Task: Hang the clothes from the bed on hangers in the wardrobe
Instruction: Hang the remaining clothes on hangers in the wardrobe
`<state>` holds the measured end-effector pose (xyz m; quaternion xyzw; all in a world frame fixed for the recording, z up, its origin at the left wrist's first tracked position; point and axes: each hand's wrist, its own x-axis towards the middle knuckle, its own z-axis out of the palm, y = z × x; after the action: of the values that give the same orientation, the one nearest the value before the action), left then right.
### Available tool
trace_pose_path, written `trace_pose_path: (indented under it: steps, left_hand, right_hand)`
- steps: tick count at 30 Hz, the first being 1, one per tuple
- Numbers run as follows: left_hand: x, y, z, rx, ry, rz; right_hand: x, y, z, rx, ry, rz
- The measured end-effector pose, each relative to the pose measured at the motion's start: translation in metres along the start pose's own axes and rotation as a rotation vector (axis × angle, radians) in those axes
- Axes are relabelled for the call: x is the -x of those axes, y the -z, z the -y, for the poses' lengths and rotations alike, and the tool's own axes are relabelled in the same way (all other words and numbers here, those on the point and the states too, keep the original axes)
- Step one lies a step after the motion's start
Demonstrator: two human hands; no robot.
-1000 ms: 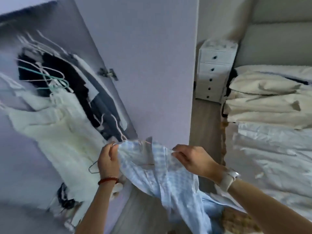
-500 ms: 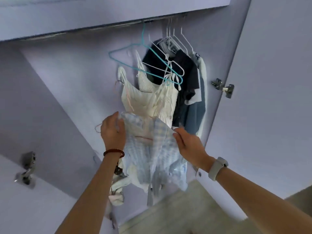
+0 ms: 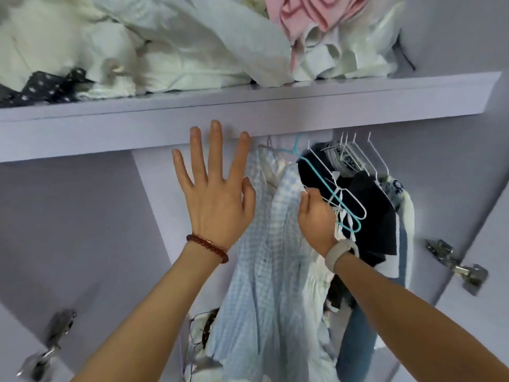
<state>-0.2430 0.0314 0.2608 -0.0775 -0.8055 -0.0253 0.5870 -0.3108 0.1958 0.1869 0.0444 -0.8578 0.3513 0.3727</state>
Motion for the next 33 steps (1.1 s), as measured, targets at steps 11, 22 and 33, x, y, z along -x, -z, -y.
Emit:
trace_pose_path:
  steps: [11, 22, 33]
  left_hand:
    - [-0.002, -0.021, 0.013, -0.066, 0.046, 0.145]
    - [0.103, -0.017, -0.028, 0.203, 0.056, 0.473]
    - [0.270, 0.077, -0.192, 0.636, -0.289, 1.182]
  right_hand:
    - [-0.004, -0.021, -0.018, 0.013, -0.192, 0.231]
    - [0.092, 0.054, -0.042, 0.265, 0.042, 0.215]
    - [0.369, 0.227, -0.078, 0.597, -0.694, 0.346]
